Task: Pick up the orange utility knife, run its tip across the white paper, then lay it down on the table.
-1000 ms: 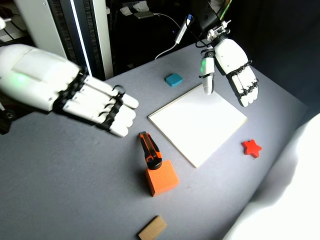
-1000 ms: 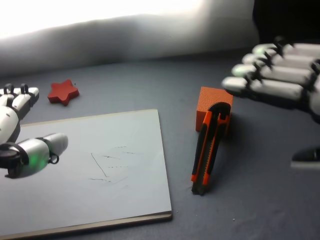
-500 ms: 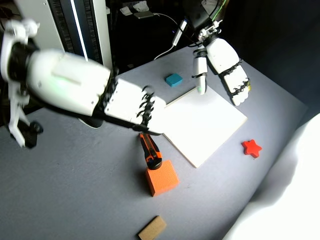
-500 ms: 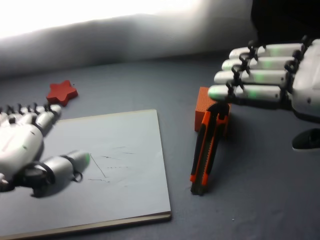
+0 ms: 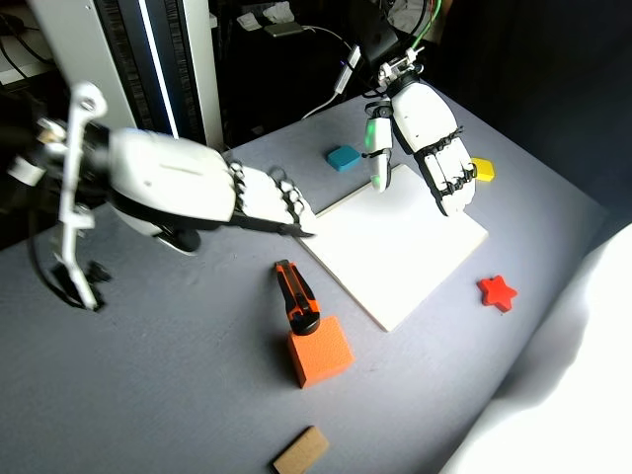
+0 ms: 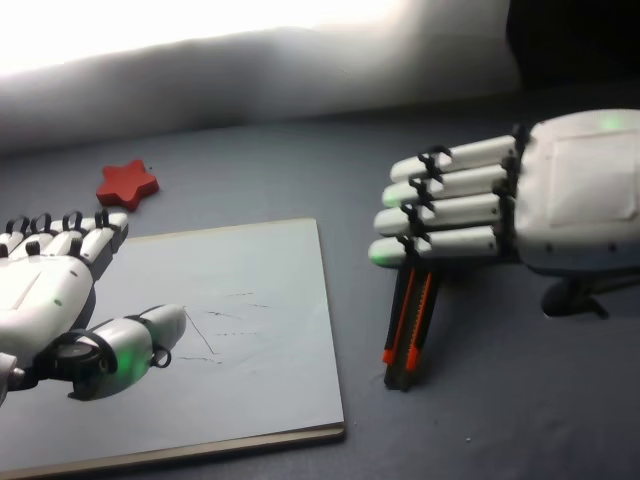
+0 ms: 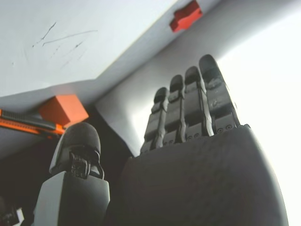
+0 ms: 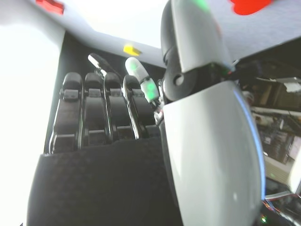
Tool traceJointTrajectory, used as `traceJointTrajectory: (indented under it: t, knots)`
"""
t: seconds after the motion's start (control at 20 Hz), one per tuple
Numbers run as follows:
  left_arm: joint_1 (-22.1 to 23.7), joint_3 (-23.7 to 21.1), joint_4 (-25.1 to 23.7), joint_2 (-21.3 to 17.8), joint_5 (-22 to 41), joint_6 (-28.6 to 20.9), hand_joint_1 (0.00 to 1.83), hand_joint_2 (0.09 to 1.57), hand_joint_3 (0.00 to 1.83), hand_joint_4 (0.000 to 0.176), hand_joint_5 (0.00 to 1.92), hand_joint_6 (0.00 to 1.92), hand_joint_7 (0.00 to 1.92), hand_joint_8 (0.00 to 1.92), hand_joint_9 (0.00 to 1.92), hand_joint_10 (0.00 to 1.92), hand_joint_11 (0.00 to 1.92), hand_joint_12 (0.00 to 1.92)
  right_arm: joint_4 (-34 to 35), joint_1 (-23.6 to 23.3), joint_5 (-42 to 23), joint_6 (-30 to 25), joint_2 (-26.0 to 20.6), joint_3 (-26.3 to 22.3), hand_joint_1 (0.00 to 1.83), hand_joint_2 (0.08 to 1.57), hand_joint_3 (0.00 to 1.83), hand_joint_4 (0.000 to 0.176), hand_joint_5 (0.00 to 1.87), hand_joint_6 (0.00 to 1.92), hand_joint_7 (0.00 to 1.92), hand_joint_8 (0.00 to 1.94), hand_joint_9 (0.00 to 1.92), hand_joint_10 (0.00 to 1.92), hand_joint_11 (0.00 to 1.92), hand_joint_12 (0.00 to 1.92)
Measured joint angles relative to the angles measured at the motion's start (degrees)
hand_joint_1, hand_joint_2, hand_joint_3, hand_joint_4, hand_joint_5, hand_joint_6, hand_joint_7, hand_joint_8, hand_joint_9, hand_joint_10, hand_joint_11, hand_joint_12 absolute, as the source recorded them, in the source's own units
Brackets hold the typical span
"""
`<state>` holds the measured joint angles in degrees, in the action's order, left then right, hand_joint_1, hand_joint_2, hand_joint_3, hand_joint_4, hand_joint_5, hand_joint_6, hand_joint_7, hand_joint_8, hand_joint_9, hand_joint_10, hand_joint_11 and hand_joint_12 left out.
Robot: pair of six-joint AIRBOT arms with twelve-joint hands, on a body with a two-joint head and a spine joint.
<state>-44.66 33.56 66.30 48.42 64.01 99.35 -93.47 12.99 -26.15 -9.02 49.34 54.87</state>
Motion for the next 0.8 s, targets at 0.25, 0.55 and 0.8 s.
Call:
traceJointTrajectory:
  t: [0.25,0.55,0.8]
  knots:
    - [-0.9,0.0,0.0,0.4,1.5,-1.0,0.01,1.30,0.00,0.010,0.01,0.00,0.05,0.01,0.03,0.00,0.00,0.32,-4.1,1.0,4.8,-4.0,5.6,2.9,1.22,1.00,0.00,0.000,0.00,0.00,0.00,0.00,0.00,0.00,0.00,0.00]
    - [-0.9,0.3,0.2,1.1,1.7,-1.1,0.02,1.30,0.00,0.009,0.02,0.00,0.07,0.00,0.02,0.01,0.00,0.37,-5.6,2.6,7.8,-4.3,12.3,9.0,1.21,1.00,0.00,0.000,0.00,0.00,0.00,0.00,0.00,0.00,0.00,0.00]
    - [-1.1,-0.5,0.2,1.2,2.1,-1.5,0.02,1.29,0.00,0.010,0.03,0.00,0.08,0.00,0.04,0.00,0.00,0.41,-5.6,4.1,7.5,-4.3,17.3,12.4,1.21,1.00,0.00,0.000,0.00,0.00,0.00,0.00,0.00,0.00,0.00,0.00]
